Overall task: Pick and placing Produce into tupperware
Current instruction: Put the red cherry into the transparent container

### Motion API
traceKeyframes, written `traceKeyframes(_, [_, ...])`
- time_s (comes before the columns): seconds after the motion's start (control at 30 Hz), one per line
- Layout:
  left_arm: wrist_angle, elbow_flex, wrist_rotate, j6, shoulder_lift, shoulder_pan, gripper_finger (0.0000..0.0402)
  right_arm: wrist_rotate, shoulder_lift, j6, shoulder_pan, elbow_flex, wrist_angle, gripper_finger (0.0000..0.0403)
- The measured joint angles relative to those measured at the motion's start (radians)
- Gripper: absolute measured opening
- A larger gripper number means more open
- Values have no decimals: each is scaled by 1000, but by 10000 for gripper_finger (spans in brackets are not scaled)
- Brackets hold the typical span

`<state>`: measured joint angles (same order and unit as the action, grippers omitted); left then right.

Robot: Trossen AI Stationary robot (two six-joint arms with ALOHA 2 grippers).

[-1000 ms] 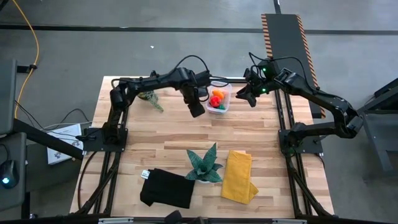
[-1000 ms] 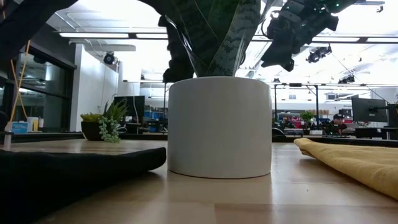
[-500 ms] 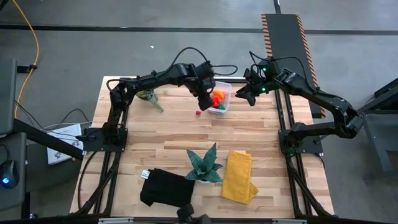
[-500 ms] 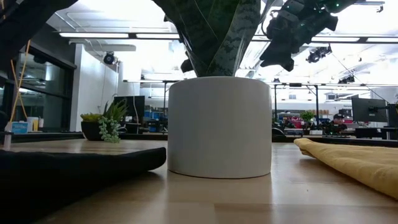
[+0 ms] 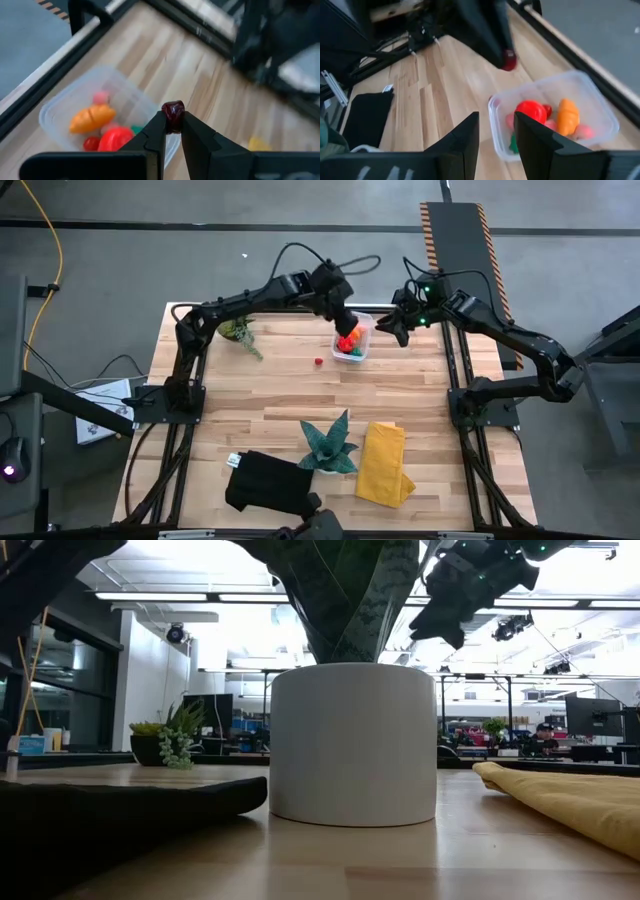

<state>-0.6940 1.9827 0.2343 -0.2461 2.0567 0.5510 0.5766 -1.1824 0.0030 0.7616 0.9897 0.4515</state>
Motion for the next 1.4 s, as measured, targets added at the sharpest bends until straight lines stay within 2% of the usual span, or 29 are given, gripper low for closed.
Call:
traceKeyframes(0.4, [305, 0, 110, -276, 0, 46, 42, 2, 0, -29, 0, 0, -128, 113])
traceKeyframes(0.7, [425, 0, 130, -482, 0, 57, 42, -141, 0, -29, 0, 0, -210, 113])
traceKeyframes(1.07, [517, 0, 171, -570, 0, 78, 42, -202, 0, 14, 0, 0, -335, 113])
traceKeyframes(1.4, [520, 0, 193, -573, 0, 78, 42, -211, 0, 42, 0, 0, -364, 113])
